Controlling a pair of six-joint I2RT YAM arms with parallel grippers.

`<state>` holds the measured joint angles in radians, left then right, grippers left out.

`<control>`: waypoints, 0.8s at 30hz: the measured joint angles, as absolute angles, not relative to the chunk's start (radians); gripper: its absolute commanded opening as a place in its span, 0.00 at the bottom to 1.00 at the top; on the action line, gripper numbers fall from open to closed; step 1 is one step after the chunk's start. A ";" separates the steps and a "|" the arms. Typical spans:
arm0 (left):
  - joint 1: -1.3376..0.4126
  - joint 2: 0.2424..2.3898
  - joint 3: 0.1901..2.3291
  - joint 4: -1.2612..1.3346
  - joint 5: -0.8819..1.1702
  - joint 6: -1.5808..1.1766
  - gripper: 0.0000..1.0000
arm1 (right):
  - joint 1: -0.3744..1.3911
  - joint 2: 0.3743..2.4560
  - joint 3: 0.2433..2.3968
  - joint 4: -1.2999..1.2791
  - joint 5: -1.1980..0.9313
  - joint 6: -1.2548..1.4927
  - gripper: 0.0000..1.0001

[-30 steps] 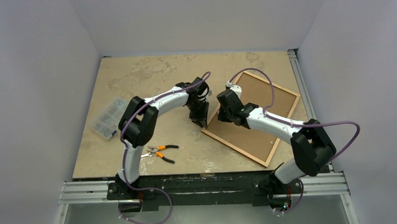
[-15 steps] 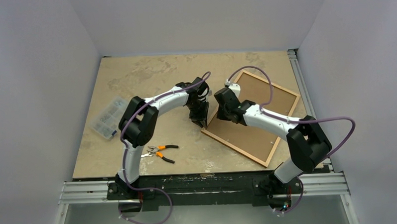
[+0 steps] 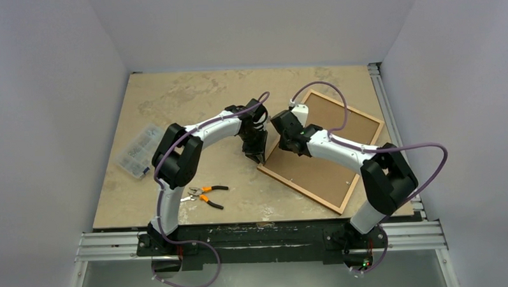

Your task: Take the photo out of the frame

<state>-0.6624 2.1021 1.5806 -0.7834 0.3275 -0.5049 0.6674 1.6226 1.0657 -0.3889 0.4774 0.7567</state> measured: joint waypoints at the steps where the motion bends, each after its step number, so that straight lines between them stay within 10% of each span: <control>1: -0.662 2.102 1.581 -0.783 0.327 -0.505 0.06 | 0.667 1.621 1.066 -0.397 0.482 0.755 0.00; 24: -0.662 2.102 1.581 -0.783 0.333 -0.505 0.06 | 0.581 1.501 0.970 -0.300 0.233 0.698 0.00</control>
